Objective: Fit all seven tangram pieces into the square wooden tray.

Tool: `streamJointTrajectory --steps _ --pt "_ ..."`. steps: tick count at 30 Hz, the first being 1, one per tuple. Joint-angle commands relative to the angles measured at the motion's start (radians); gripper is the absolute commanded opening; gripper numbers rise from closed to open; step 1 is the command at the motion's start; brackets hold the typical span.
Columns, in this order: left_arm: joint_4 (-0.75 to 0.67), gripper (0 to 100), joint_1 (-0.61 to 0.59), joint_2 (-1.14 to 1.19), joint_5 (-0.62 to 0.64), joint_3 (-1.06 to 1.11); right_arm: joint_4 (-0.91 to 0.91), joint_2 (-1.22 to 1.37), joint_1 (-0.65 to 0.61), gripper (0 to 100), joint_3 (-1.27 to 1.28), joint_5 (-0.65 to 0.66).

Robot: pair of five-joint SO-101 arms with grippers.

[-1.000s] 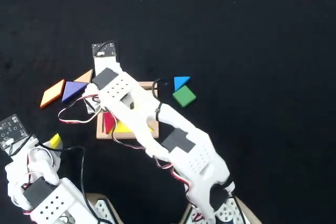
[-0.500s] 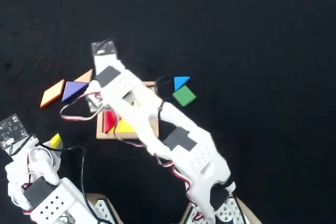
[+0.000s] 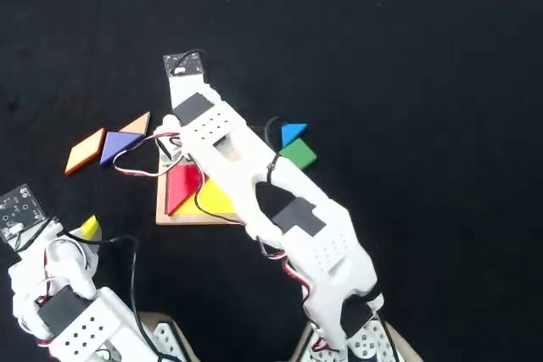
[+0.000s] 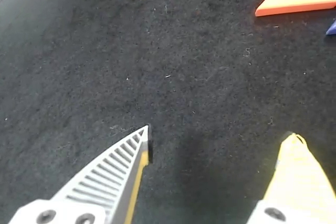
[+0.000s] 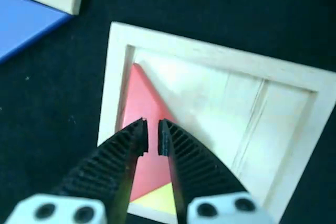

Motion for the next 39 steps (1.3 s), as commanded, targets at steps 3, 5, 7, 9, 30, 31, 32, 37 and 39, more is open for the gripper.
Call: streamJointTrajectory --steps 3,5,7,9,30,31,32,37,39 --pt "0.003 37 0.010 -0.008 -0.005 0.004 -0.020 0.051 0.008 3.9 -0.044 0.012" --pt "0.003 37 0.010 -0.008 -0.005 0.004 -0.017 0.096 0.006 3.9 -0.070 0.014" --pt "0.003 37 0.010 -0.008 -0.005 0.004 -0.014 0.137 0.006 3.9 -0.111 0.014" --pt "0.002 37 0.010 -0.008 -0.005 0.004 -0.014 0.166 0.006 3.9 -0.153 0.015" --pt "0.002 37 0.012 -0.008 -0.005 0.004 0.517 0.128 -0.003 1.0 -0.440 0.446" --pt "0.002 37 0.012 -0.008 -0.005 0.004 0.517 0.117 -0.011 1.0 -0.386 0.446" --pt "0.002 37 0.012 -0.008 -0.005 0.004 0.516 0.110 -0.015 1.0 -0.335 0.446" --pt "0.002 37 0.012 -0.008 -0.005 0.004 0.459 0.064 -0.017 1.0 -0.162 0.446" --pt "0.002 37 0.012 -0.008 -0.005 0.004 0.423 0.053 -0.020 1.0 -0.114 0.446"
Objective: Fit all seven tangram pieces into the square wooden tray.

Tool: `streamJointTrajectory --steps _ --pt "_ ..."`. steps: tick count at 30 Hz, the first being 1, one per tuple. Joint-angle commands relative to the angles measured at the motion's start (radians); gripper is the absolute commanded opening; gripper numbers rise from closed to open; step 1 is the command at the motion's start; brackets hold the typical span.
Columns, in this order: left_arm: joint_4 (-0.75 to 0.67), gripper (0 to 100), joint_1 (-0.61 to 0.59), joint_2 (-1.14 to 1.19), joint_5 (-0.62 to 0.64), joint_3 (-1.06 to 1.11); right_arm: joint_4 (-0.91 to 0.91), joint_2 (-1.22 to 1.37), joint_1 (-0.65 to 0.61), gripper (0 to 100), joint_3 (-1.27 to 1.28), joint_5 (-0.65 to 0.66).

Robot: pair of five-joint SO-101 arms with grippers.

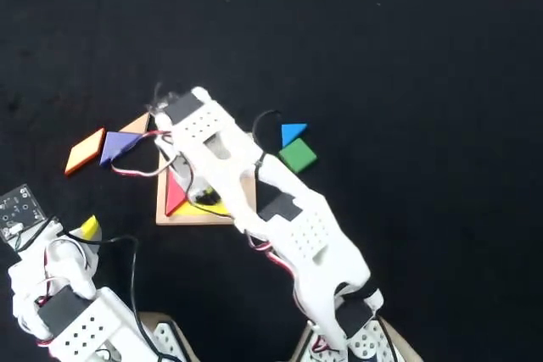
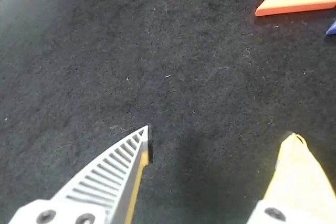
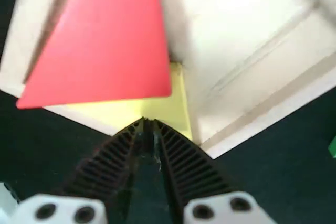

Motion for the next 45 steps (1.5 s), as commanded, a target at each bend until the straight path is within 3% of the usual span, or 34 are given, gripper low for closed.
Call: streamJointTrajectory --steps 1,7,19,29,45 --pt "0.002 37 0.012 -0.008 -0.005 0.004 -0.071 -0.108 -0.014 1.0 0.061 0.008" --pt "0.002 37 0.012 -0.008 -0.005 0.004 -0.178 -0.114 -0.012 1.0 0.074 0.011" --pt "0.002 37 0.012 -0.008 -0.005 0.004 -0.123 -0.119 -0.014 1.0 -0.021 0.011" --pt "0.002 37 0.012 -0.008 -0.005 0.005 -0.281 -0.038 -0.008 1.1 -0.045 0.051" --pt "0.002 37 0.012 -0.008 -0.005 0.005 -0.153 -0.016 0.011 1.1 -0.039 0.057"
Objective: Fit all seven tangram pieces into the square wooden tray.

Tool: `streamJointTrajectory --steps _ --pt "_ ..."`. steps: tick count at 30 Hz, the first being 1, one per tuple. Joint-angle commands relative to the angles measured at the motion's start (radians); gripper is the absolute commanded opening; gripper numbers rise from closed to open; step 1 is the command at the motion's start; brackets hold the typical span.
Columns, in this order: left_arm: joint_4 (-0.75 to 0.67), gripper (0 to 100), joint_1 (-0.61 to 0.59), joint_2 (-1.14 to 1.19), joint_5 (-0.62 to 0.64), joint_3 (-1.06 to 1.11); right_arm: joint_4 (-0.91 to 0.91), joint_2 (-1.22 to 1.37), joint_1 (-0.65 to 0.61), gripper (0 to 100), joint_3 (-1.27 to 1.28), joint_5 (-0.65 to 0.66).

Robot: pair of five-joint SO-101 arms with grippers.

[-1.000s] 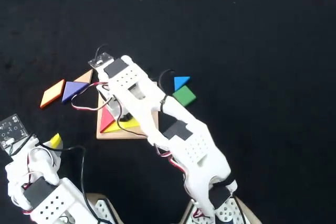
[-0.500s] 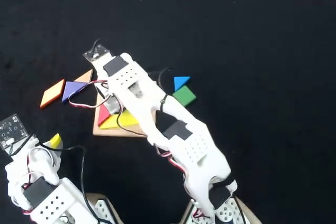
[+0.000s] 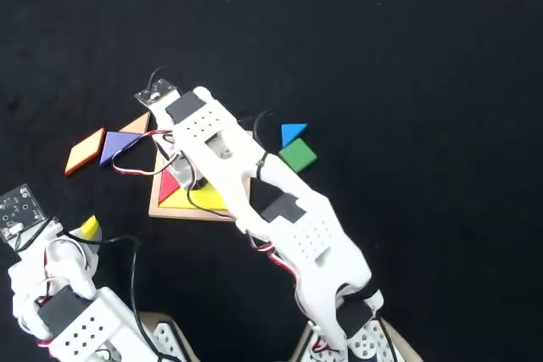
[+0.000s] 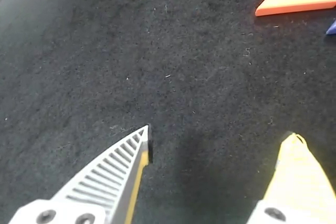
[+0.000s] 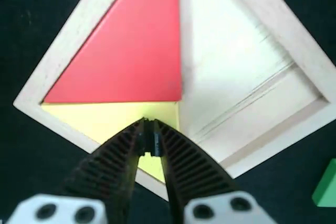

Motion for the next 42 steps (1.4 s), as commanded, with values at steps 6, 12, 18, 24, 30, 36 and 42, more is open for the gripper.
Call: streamJointTrajectory --steps 6,12,18,24,30,36,42 --pt "0.002 37 0.012 -0.008 -0.005 0.005 0.074 0.005 0.012 1.1 0.005 0.011" --pt "0.002 37 0.051 -0.008 -0.006 0.019 0.135 -0.120 0.014 1.1 -0.113 0.017" --pt "0.002 37 0.051 -0.008 -0.006 0.019 -0.018 -0.186 0.075 1.1 -0.070 0.052" --pt "0.002 37 0.050 -0.008 -0.006 0.021 -0.144 -0.059 0.117 1.1 -0.004 0.052" --pt "0.002 37 0.051 -0.008 -0.006 0.021 -0.143 -0.021 0.094 1.1 -0.012 0.052" --pt "0.002 37 0.051 -0.008 -0.006 0.021 -0.143 -0.016 0.034 1.1 -0.004 0.052" --pt "0.002 37 0.051 -0.008 -0.006 0.021 -0.104 -0.027 0.038 1.1 -0.015 0.052"
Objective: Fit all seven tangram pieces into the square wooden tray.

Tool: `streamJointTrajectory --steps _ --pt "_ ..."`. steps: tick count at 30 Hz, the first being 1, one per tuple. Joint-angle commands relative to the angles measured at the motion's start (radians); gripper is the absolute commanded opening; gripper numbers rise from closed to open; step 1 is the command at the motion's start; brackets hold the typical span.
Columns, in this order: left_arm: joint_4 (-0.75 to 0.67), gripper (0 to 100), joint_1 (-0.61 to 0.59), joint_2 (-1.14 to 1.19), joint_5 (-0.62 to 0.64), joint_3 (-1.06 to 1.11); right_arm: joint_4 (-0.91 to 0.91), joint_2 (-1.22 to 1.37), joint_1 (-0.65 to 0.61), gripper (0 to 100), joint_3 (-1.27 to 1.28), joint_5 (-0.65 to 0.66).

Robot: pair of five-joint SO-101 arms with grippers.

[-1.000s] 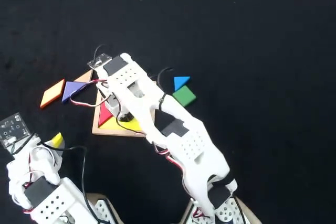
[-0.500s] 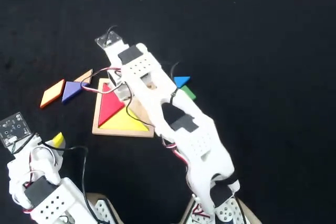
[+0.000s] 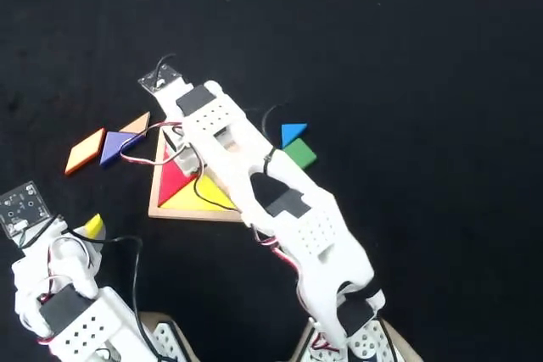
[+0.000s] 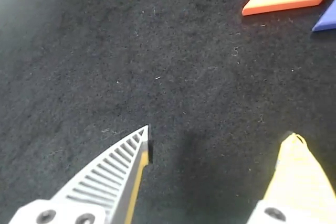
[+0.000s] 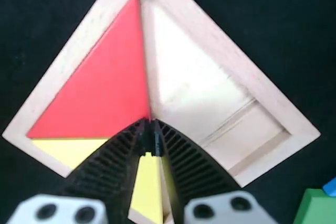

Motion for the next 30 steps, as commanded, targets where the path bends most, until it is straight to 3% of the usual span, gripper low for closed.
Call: streamJointTrajectory --steps 1,11,19,30 --pt "0.002 37 0.015 -0.008 -0.006 0.018 0.020 -0.035 0.006 1.1 -0.019 0.005" --pt "0.002 37 0.015 -0.008 -0.006 0.018 0.155 -0.225 0.138 1.1 -0.002 0.005" --pt "0.002 37 0.015 -0.008 -0.006 0.019 -0.074 -0.232 0.138 1.1 0.351 0.005" --pt "0.002 37 0.015 -0.008 -0.006 0.019 -0.097 -0.229 0.242 1.1 0.375 0.006"
